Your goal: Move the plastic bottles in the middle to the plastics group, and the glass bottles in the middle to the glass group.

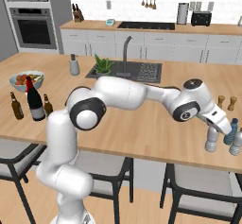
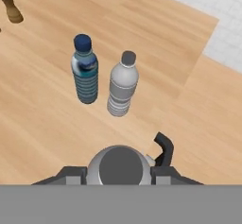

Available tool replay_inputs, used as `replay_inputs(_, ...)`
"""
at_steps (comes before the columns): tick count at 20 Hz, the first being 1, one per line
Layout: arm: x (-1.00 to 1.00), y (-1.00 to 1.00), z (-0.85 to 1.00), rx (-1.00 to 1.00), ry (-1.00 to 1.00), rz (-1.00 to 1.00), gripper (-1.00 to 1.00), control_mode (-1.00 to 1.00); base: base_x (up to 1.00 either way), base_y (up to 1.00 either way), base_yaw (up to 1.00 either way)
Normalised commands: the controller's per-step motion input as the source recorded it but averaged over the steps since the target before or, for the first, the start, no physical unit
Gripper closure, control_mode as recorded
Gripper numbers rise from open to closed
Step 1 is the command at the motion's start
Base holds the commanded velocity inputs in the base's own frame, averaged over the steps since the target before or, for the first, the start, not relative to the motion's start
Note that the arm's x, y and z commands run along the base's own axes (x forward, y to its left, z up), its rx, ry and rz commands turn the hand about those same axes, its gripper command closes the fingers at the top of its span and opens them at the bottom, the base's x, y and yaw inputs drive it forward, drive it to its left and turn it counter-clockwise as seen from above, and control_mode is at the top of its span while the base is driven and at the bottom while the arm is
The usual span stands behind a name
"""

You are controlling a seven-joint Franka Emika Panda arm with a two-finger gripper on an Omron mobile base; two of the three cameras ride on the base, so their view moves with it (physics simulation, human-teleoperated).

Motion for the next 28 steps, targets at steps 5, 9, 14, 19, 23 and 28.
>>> replay_inputs(5, 0.04, 0.0, -0.09, 0.0, -0.04, 0.0, 1.0, -1.0, 0.0, 0.0, 0.0)
replay_inputs(9, 0.03, 0.0, -0.38, 0.0, -0.1, 0.0, 1.0, -1.0, 0.0, 0.0, 0.0)
replay_inputs(14, 0.17, 0.0, -0.28, 0.0, -0.09, 0.0, 1.0, -1.0, 0.0, 0.0, 0.0)
replay_inputs(19, 0.23, 0.0, 0.0, 0.0, -0.03, 0.0, 1.0, -1.0, 0.0, 0.0, 0.0)
replay_inputs(23, 0.15, -0.06, 0.0, 0.0, 0.0, 0.0, 1.0, -1.0, 0.0, 0.0, 0.0)
replay_inputs(28, 0.0, -0.18, 0.0, 0.0, 0.0, 0.0, 1.0, -1.0, 0.0, 0.0, 0.0)
